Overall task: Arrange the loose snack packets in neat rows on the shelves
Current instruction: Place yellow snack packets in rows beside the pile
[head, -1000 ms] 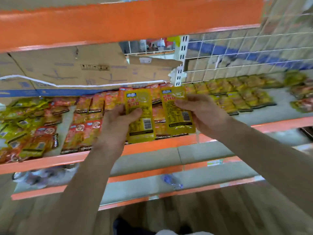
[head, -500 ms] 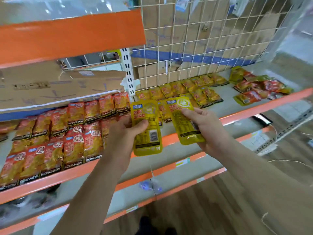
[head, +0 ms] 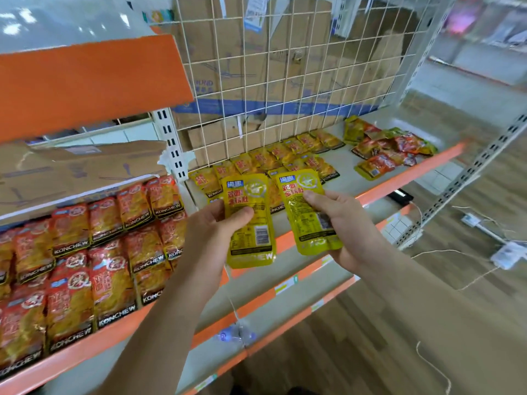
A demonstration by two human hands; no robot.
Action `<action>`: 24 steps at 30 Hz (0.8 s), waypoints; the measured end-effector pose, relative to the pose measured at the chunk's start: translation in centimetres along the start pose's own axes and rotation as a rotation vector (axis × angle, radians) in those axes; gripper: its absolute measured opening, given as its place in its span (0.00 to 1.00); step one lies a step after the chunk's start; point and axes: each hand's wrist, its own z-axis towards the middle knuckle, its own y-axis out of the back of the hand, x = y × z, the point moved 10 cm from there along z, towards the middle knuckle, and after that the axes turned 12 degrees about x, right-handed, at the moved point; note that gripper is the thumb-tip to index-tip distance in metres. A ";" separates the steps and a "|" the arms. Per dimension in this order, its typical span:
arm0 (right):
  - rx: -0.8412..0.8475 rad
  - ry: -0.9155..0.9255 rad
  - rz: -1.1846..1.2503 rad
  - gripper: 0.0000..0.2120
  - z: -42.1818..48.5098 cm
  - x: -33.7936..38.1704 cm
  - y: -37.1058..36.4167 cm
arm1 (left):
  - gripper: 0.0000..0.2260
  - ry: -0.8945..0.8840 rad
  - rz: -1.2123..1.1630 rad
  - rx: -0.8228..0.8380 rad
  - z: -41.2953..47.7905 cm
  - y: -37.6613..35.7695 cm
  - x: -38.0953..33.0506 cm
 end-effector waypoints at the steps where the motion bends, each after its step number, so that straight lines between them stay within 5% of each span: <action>1: 0.003 0.001 0.010 0.08 0.2 -0.1 0.2 | 0.07 0.003 0.001 0.014 0.2 -0.2 0.1; 15: 0.218 -0.004 0.289 0.24 3.6 2.0 6.0 | 0.08 0.014 -0.122 -0.054 3.2 -7.0 0.6; 24: 0.346 -0.174 0.399 0.26 5.2 5.2 14.5 | 0.11 -0.017 -0.482 -0.199 7.2 -15.5 4.1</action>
